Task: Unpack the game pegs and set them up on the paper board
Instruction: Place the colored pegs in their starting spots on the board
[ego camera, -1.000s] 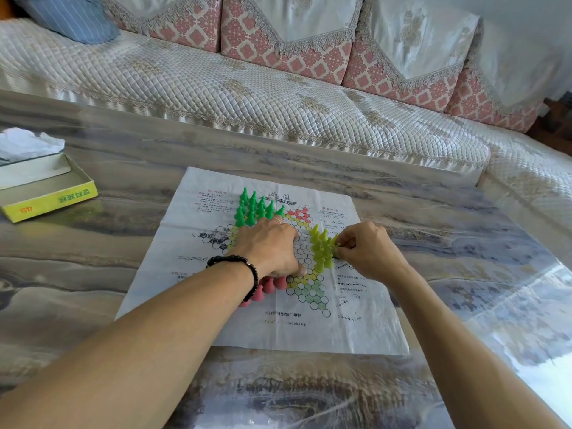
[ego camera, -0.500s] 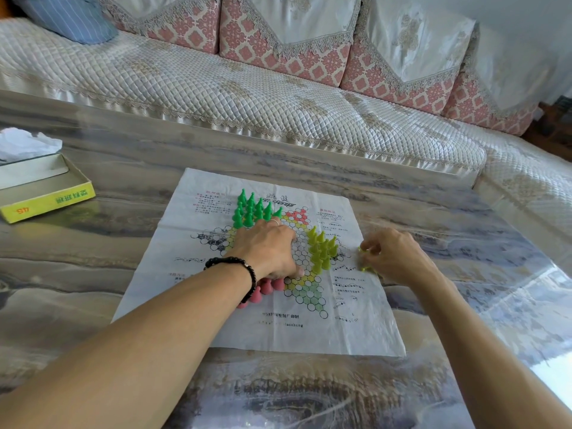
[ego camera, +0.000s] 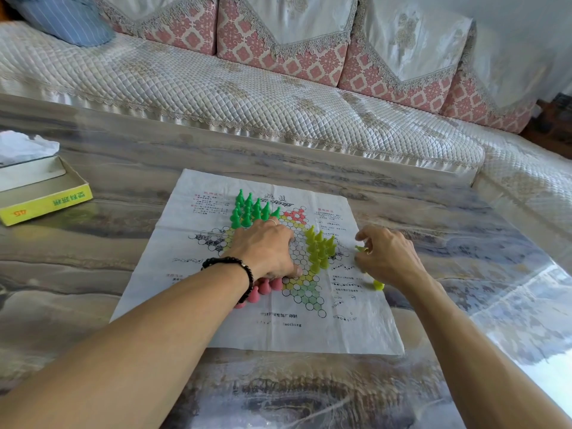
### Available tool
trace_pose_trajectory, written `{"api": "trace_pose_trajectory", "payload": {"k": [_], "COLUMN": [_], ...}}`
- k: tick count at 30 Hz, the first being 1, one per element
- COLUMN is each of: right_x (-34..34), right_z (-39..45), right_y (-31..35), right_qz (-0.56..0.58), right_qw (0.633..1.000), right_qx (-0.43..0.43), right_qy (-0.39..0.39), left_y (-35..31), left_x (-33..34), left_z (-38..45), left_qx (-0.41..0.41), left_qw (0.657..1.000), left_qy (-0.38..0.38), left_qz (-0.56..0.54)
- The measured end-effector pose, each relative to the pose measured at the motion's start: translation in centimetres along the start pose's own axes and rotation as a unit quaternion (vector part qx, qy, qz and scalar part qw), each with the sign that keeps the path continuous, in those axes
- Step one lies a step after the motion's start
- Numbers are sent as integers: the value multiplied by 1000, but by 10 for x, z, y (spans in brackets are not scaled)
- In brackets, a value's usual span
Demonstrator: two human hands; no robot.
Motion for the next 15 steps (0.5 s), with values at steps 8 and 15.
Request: {"api": "trace_pose_trajectory", "payload": {"k": [8,15], "right_x": [-8,4], "right_z": [-6,-21], "right_y": [8,19], "right_qz": [136,165], "right_qw": [988,983], "right_qx": [-26,-51], "right_qy": [-69,-68], "left_y": [1,1], "left_x": [1,2], "left_z": [1,1], "left_qx": [1,4], "left_qw": [1000,1000], "left_qy": [-4,-1], "left_qz": [-5,-5]}}
Point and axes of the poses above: each hand's wrist, its own z-axis towards the middle knuckle, its own x-axis out of the palm, y = z × x, the point moved 7 cm from there along z, towards the middle knuckle, and after that the axes turned 8 degrees about z, right-handed, at the moved point
